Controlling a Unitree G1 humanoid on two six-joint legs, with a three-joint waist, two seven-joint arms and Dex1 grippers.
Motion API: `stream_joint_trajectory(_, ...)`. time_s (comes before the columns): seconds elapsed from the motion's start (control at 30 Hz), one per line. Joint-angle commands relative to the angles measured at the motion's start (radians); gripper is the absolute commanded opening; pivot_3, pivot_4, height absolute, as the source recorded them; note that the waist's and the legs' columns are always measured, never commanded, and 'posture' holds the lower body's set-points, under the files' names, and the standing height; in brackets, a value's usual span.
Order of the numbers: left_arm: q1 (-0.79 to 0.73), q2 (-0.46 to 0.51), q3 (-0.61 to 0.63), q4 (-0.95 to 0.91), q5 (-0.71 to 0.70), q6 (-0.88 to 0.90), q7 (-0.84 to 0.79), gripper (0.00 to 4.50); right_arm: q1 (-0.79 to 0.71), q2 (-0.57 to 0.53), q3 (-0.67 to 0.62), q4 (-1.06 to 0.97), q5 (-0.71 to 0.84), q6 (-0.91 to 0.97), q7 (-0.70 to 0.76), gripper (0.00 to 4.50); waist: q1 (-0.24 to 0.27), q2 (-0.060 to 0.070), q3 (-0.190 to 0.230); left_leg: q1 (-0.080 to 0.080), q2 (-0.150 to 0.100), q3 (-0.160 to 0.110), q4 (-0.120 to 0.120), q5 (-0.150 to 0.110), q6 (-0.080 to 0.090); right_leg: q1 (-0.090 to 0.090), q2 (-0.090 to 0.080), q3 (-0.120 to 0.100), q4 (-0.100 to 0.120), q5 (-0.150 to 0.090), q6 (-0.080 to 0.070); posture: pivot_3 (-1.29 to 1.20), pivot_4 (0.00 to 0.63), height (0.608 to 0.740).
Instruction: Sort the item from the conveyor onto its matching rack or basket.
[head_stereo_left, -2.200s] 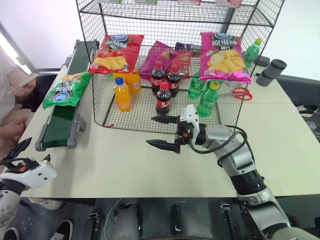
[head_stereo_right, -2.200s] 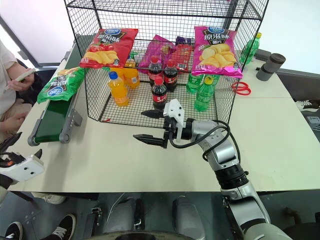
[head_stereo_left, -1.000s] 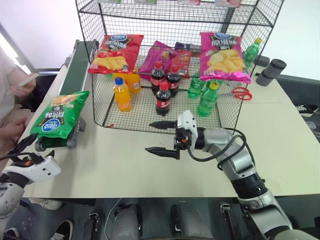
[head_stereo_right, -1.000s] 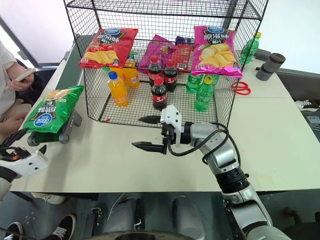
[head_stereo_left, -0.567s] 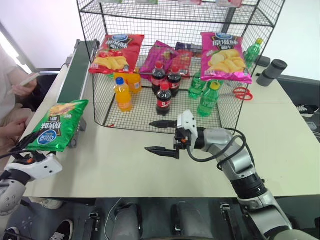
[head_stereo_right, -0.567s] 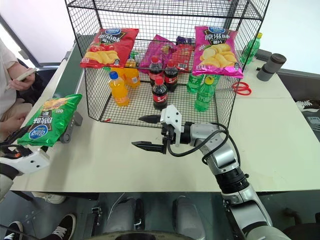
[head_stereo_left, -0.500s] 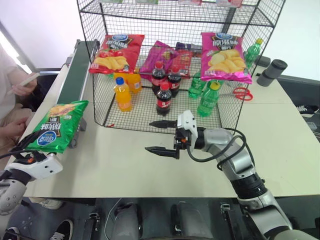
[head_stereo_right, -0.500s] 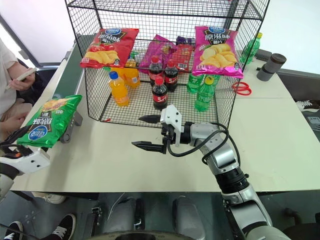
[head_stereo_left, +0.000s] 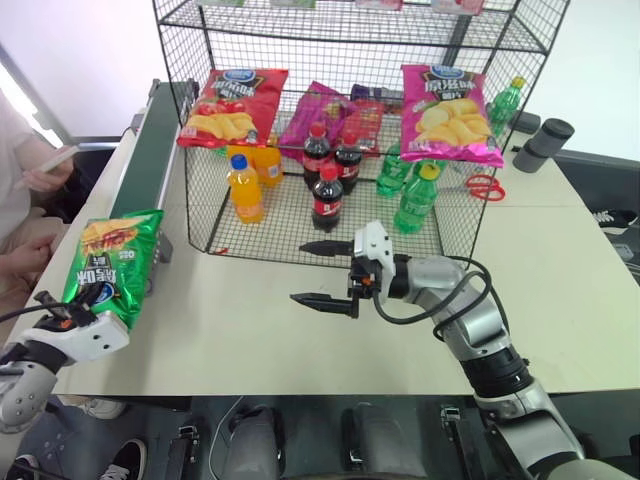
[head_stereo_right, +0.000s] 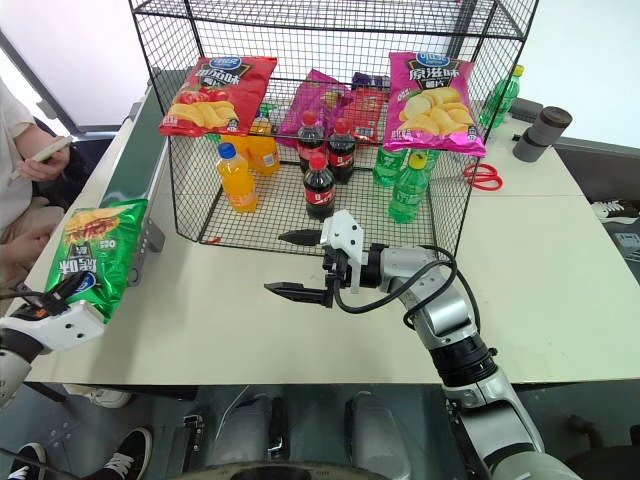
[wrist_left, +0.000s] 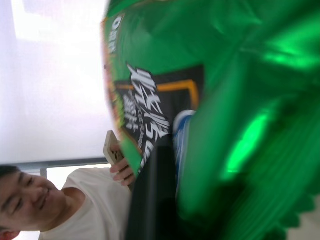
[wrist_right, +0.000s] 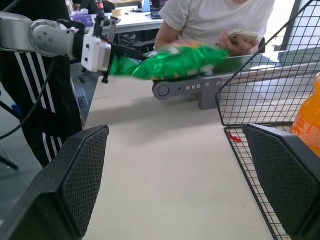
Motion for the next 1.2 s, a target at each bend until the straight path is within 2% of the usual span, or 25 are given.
stream_joint_trajectory(0.03, 0.008, 0.035, 0.064, -0.082, -0.064, -0.009, -0.047, 0.09, -0.017, 0.004, -0.008, -0.019, 0.008, -0.015, 0.003, 4.50, 0.000, 0.000, 0.000, 0.000, 0.000, 0.000, 0.000, 0.000, 0.000, 0.000, 0.000, 0.000, 0.000, 0.000, 0.000, 0.00, 0.150, 0.740)
stream_joint_trajectory(0.17, 0.018, 0.032, 0.106, -0.174, -0.147, 0.006, -0.120, 0.09, -0.023, -0.006, -0.011, -0.006, 0.005, -0.022, 0.015, 4.50, 0.001, 0.000, 0.000, 0.000, 0.000, 0.000, 0.000, 0.000, 0.000, 0.000, 0.000, 0.000, 0.000, 0.000, 0.000, 0.00, 0.150, 0.740)
stream_joint_trajectory(0.27, 0.027, 0.021, 0.154, -0.258, -0.283, 0.029, -0.204, 0.09, -0.024, -0.007, -0.013, 0.003, 0.004, -0.027, 0.021, 4.50, 0.001, 0.000, 0.000, 0.000, 0.000, 0.000, 0.000, 0.000, 0.000, 0.000, 0.000, 0.000, 0.000, 0.000, 0.000, 0.00, 0.150, 0.740)
stream_joint_trajectory(0.4, 0.064, 0.006, 0.174, -0.362, -0.685, 0.094, -0.435, 0.09, -0.029, -0.013, -0.025, 0.020, 0.008, -0.034, 0.032, 4.50, -0.002, 0.000, 0.000, 0.000, 0.001, 0.000, 0.000, 0.000, 0.000, 0.000, 0.000, 0.000, 0.000, 0.000, 0.000, 0.00, 0.150, 0.740)
stream_joint_trajectory(0.5, 0.125, 0.019, 0.184, -0.435, -0.928, 0.146, -0.637, 0.09, -0.032, -0.033, -0.042, 0.027, 0.019, -0.037, 0.054, 4.50, -0.004, 0.000, 0.000, 0.000, 0.001, 0.000, 0.000, 0.000, 0.000, 0.000, 0.000, 0.000, 0.000, 0.000, 0.000, 0.00, 0.150, 0.740)
stream_joint_trajectory(0.67, 0.132, 0.038, 0.181, -0.581, -1.413, 0.489, -0.765, 0.09, -0.025, -0.112, -0.104, 0.031, 0.069, -0.008, 0.117, 4.50, 0.005, 0.001, 0.000, 0.000, 0.000, -0.001, 0.002, 0.000, 0.000, 0.002, 0.002, 0.000, 0.000, 0.000, 0.000, 0.00, 0.150, 0.740)
stream_joint_trajectory(0.7, 0.117, 0.049, 0.171, -0.601, -1.526, 0.571, -0.770, 0.09, -0.019, -0.135, -0.119, 0.020, 0.099, 0.032, 0.136, 4.50, 0.007, 0.001, 0.000, 0.000, 0.000, -0.001, 0.002, 0.000, 0.000, 0.002, 0.003, 0.000, 0.000, 0.000, 0.000, 0.00, 0.150, 0.740)
stream_joint_trajectory(0.9, -0.035, 0.068, 0.078, -0.541, -1.979, 0.950, -0.856, 0.09, 0.026, -0.259, -0.206, -0.071, 0.329, 0.326, 0.204, 4.50, 0.002, 0.002, 0.001, 0.001, -0.001, -0.002, 0.003, 0.000, 0.000, 0.004, 0.004, 0.000, 0.000, 0.000, 0.000, 0.00, 0.150, 0.740)
stream_joint_trajectory(1.0, -0.124, 0.070, 0.010, -0.471, -2.100, 1.117, -0.920, 0.09, 0.027, -0.305, -0.272, -0.085, 0.461, 0.484, 0.195, 4.50, -0.002, 0.003, 0.002, 0.001, -0.002, -0.002, 0.003, 0.000, 0.000, 0.003, 0.006, 0.000, 0.000, 0.000, 0.000, 0.00, 0.150, 0.740)
stream_joint_trajectory(1.1, -0.227, 0.053, -0.055, -0.398, -2.138, 1.235, -0.965, 0.09, 0.032, -0.332, -0.324, -0.076, 0.543, 0.587, 0.177, 4.50, 0.002, 0.003, 0.002, 0.002, -0.002, -0.003, 0.003, 0.000, 0.000, 0.003, 0.007, 0.000, 0.000, 0.000, 0.000, 0.00, 0.150, 0.740)
stream_joint_trajectory(1.2, -0.357, 0.037, -0.121, -0.311, -2.148, 1.346, -1.009, 0.09, 0.039, -0.353, -0.383, -0.110, 0.689, 0.733, 0.152, 4.50, 0.005, 0.003, 0.002, 0.001, -0.003, -0.003, 0.003, 0.000, 0.000, 0.003, 0.007, 0.001, 0.000, 0.000, 0.000, 0.00, 0.150, 0.740)
